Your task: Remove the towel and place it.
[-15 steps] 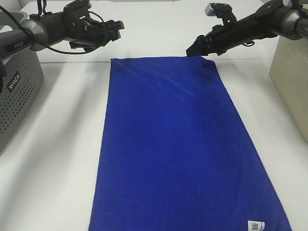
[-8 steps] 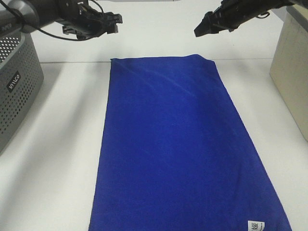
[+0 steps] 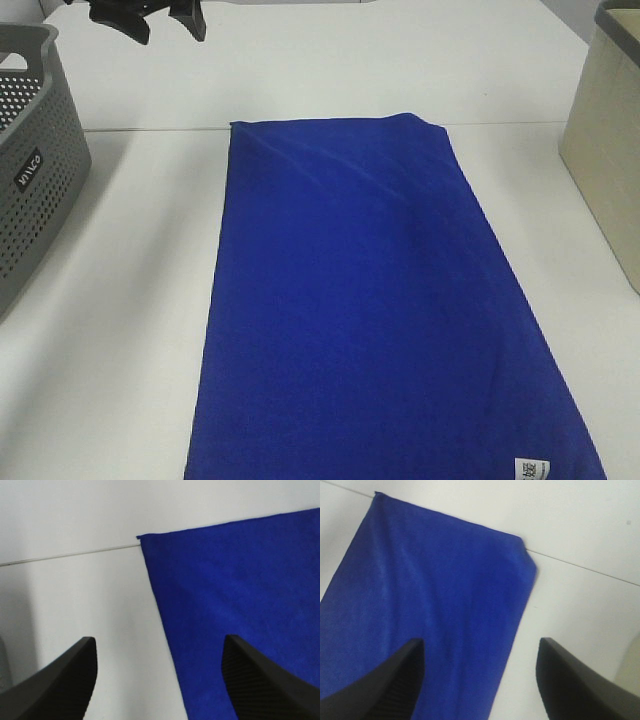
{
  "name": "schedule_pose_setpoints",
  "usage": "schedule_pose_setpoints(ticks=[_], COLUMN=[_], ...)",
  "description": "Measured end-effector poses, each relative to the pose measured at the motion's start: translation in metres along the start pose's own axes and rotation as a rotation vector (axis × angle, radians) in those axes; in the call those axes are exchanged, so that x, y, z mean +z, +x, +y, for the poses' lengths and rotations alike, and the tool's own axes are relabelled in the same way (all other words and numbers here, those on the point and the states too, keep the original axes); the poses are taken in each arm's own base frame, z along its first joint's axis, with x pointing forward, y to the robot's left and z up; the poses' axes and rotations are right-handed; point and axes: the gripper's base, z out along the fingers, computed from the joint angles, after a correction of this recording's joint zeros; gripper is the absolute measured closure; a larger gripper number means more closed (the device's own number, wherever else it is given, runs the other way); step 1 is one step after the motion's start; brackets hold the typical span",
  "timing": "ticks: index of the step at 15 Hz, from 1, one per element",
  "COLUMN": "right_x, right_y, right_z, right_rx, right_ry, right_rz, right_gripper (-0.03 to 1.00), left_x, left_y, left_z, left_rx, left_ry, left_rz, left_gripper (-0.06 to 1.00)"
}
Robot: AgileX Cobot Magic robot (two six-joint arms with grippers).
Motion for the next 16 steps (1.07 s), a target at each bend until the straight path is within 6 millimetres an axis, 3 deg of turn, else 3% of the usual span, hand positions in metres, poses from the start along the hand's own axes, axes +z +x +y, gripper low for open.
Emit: schedule_pose_setpoints(ticks=[1,2,3,7,12,14,16], right_x=[-0.007,-0.036,-0.045,-0.112,-0.159,-0.172,-0.190], right_y=[0.000,0.000,0.000,0.006,0.061,0.081,0.103], right_z=[0.000,0.002,0.003,0.011,0.006,0.015,0.029], right_rx=[0.010,0.055,0.066,0.091,0.183,0.188,0.187], right_ry=[0.021,0.083,0.101,0.209,0.261,0.260,0.258], right_rz=[-0.003,-0.041,-0.055,-0.160,-0.116,-0.103,-0.113], right_gripper=[0.32,0.32,0.32,0.32,0.33,0.33,0.33], left_x=[-0.006,-0.019,-0.022,-0.046,-0.089,-0.114,-0.143], left_y=[0.001,0.002,0.001,-0.005,-0.015,-0.012,-0.002], left_z=[0.001,0.002,0.003,0.014,0.053,0.067,0.095], left_rx=[0.003,0.008,0.011,0.005,-0.087,-0.112,-0.166], left_ry=[-0.012,-0.044,-0.051,-0.109,-0.135,-0.144,-0.189], left_rz=[0.015,0.042,0.039,-0.009,-0.086,-0.105,-0.106], left_gripper=[0.30,0.30,0.30,0.29,0.29,0.29,0.29])
